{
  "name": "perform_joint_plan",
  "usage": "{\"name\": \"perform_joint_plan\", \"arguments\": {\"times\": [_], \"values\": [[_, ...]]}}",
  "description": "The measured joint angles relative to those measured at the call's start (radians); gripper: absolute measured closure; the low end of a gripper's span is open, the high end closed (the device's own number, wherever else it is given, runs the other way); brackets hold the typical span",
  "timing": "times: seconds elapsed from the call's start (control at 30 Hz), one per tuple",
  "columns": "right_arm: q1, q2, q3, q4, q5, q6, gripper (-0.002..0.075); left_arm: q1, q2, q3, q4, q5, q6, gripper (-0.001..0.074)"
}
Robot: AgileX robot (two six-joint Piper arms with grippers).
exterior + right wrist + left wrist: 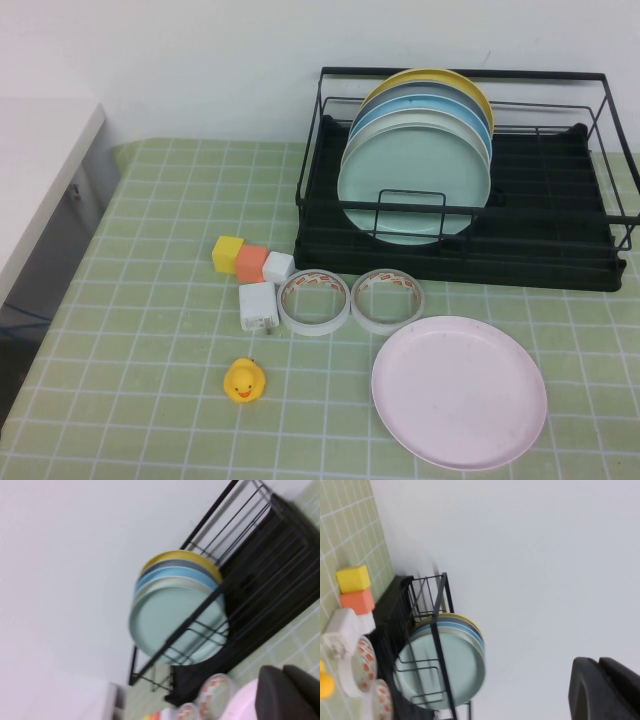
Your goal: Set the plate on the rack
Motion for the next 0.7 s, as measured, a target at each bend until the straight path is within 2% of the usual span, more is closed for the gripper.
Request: {"name": "perform_joint_plan", "arguments": {"times": [0.13, 0.33, 0.5, 0.7], "values": [[0.0, 0.0, 0.0, 0.043, -0.013, -0.023, 0.0728, 0.0, 0.0, 0.0, 0.018, 0.016, 0.114, 0.0737], [0.0, 0.0, 0.0, 0.05, -0.144, -0.132, 0.0728, 0.0, 0.041, -0.056, 0.065, 0.129, 0.343, 0.0737], [0.0, 0.0, 0.0, 0.054, -0.158, -0.188, 0.0728, 0.0, 0.239, -0.17, 0.217, 0.22, 0.449, 0.0737], [0.0, 0.0, 0.0, 0.055, -0.021, -0.209, 0.0728, 0.0, 0.539, -0.37, 0.474, 0.385, 0.528, 0.0737]]}}
